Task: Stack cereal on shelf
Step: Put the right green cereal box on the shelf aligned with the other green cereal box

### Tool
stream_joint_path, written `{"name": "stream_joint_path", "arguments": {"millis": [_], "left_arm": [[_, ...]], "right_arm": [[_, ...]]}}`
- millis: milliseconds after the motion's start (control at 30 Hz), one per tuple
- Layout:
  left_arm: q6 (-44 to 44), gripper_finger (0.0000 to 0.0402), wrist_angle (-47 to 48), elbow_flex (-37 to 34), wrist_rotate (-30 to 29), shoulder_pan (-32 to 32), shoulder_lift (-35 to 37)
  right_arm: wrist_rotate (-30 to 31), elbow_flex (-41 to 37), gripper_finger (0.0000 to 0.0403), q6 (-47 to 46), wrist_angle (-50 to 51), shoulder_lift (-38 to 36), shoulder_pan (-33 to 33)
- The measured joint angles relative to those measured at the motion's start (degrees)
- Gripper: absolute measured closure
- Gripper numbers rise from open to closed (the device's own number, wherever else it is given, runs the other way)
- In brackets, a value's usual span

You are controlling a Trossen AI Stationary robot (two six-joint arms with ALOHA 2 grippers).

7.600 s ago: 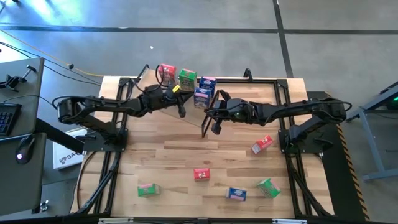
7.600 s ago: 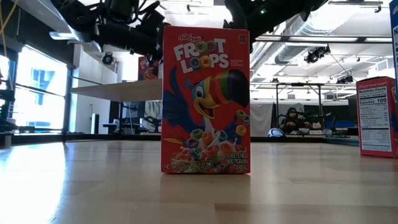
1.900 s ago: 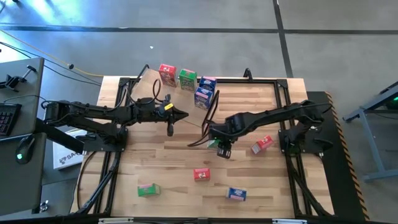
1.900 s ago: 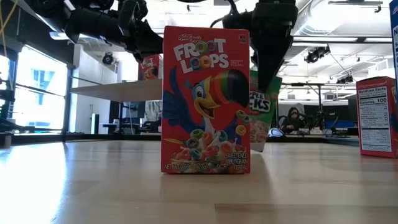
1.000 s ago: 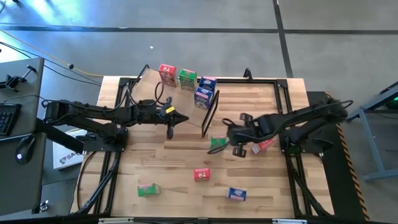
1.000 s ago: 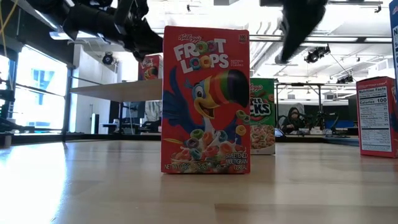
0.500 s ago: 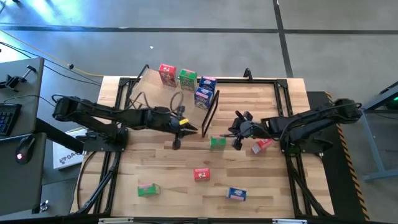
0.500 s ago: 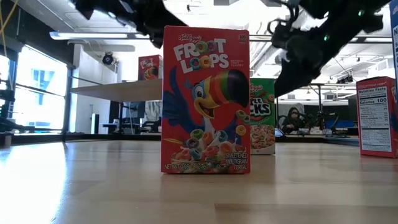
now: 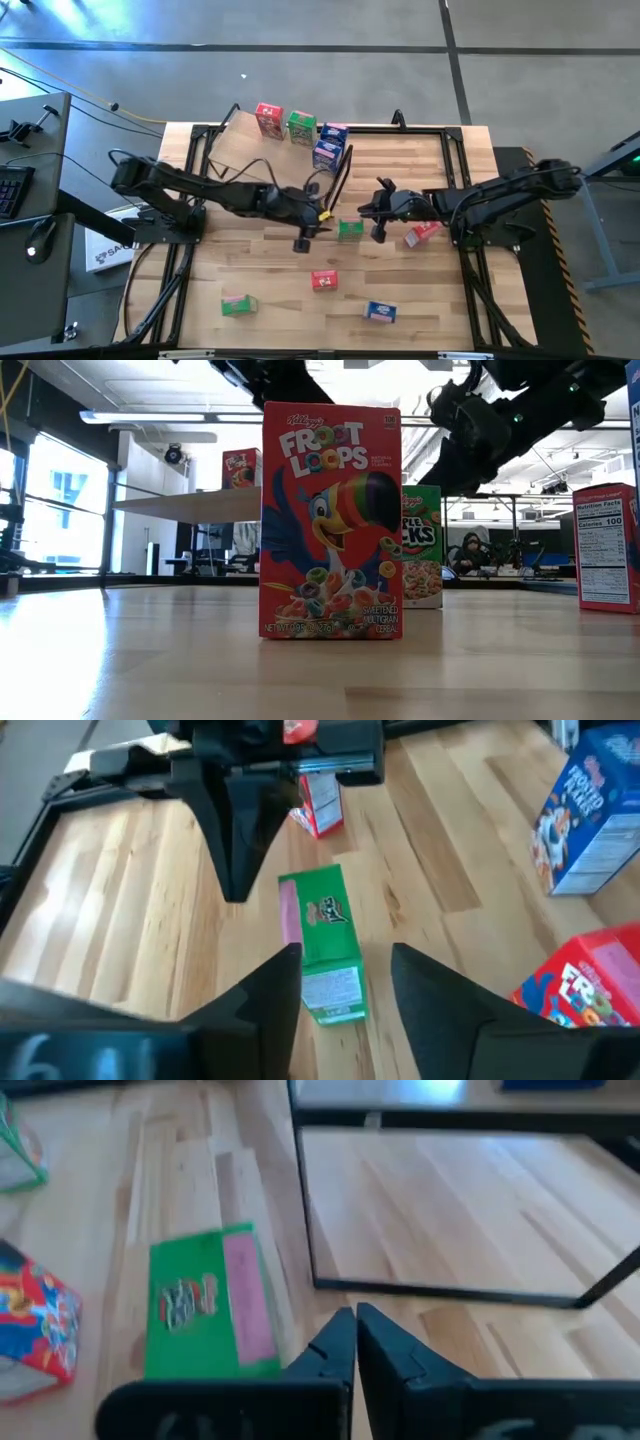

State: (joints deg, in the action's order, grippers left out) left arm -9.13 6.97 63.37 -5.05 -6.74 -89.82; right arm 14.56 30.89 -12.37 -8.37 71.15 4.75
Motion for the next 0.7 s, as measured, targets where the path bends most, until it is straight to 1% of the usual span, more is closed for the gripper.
{"name": "stream_joint_path", "arguments": {"millis": [167, 333, 433, 500, 700], "left_arm": [[-0.54, 0.0233, 1.14, 2.27, -0.8, -1.02, -2.08], [-0.13, 0.0221, 0.45, 2.74, -0.62, -1.27, -3.22], [0.45, 0.0216, 1.64, 2.63, -0.58, -1.25, -3.97], [0.45, 0.0214, 0.45, 2.76, -0.22, -1.24, -4.94], [1.21, 0.0213, 0.93, 2.65, -0.03, -1.23, -7.27]], "right_arm": [[-2.24, -0.04, 0.0403, 0.51, -0.24, 2.75, 0.0], [-4.71, -0.04, 0.0403, 1.78, -4.58, 5.9, 0.0], [-6.44, -0.04, 0.0403, 2.37, -7.46, 7.45, 0.0], [-7.22, -0.04, 0.0403, 2.37, -8.8, 8.28, 0.0], [-9.04, -0.02, 0.0403, 2.37, -12.67, 11.05, 0.0]]}}
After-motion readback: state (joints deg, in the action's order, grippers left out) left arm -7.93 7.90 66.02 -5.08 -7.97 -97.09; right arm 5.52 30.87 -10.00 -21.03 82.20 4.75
